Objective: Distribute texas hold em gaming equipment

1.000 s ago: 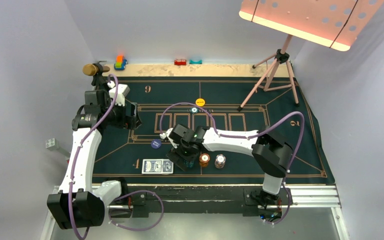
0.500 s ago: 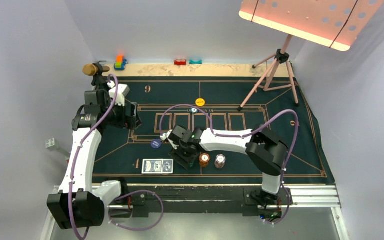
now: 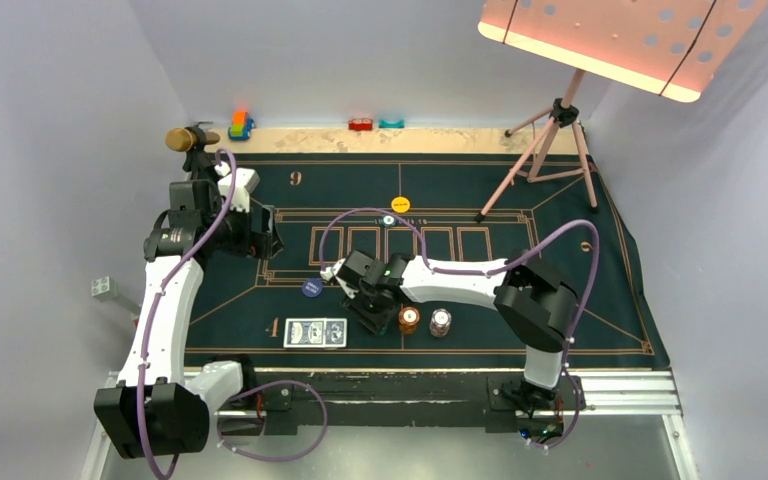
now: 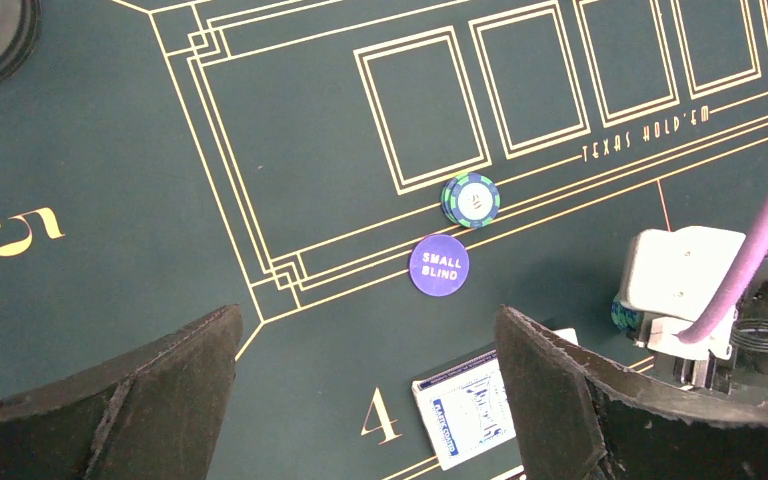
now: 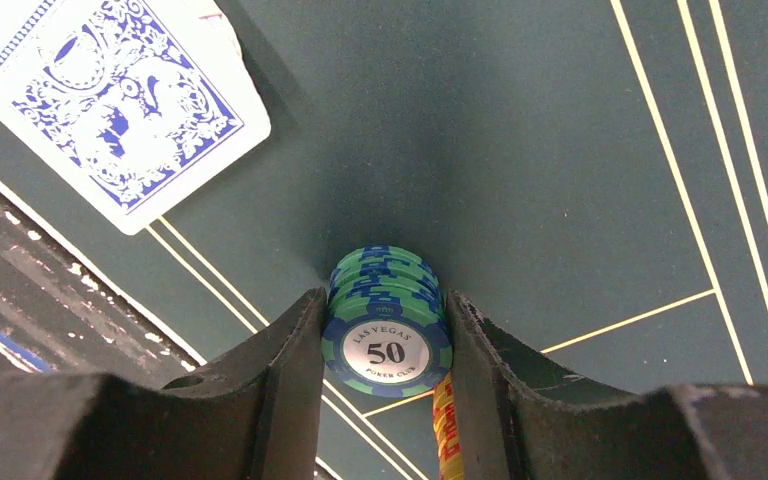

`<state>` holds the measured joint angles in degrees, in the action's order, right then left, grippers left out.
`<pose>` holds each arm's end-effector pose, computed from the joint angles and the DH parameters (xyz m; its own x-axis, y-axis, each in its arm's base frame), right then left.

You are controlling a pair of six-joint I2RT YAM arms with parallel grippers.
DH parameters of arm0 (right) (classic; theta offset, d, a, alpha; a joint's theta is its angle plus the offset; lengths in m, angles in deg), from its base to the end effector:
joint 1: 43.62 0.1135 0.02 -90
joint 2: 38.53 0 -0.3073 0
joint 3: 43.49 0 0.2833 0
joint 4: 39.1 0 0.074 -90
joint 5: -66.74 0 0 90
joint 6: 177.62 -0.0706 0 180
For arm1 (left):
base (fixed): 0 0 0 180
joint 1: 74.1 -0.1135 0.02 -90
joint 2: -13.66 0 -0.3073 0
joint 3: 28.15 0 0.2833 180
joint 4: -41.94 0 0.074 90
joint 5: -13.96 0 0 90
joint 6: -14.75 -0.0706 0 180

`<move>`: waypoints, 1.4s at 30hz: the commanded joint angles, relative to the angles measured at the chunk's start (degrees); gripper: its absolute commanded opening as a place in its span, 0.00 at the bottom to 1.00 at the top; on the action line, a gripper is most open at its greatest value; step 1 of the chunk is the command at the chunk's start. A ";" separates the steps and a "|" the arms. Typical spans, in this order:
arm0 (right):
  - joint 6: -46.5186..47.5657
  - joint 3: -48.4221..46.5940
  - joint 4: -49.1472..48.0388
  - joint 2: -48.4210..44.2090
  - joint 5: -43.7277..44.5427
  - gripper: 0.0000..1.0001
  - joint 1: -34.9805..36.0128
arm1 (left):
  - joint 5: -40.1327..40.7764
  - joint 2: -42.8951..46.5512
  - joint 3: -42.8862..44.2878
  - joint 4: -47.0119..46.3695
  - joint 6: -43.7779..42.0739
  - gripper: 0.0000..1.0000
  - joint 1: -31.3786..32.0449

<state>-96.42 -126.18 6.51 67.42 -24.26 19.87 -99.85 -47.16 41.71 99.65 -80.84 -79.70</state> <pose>0.1850 0.3736 0.1622 -0.5488 -0.7575 -0.3538 -0.8233 0.5632 0.0712 0.2431 -0.0048 0.3222 -0.7266 0.0183 -0.6868 0.2480 0.9392 -0.2374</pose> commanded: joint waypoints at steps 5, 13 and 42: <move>-0.67 -3.16 1.39 -6.50 2.76 0.20 -0.24 | -0.67 1.29 0.21 -1.30 -0.17 1.00 -0.29; -6.44 -2.43 2.32 -14.05 4.86 0.17 -12.05 | -0.75 1.39 0.34 -1.29 -0.13 1.00 -0.34; -30.68 21.80 3.86 -24.10 13.11 0.10 -51.30 | -1.57 1.25 0.29 -1.11 -0.24 1.00 -0.29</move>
<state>-124.37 -103.97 10.58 42.15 -14.57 -31.43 -99.94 -46.81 41.71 99.65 -80.84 -79.70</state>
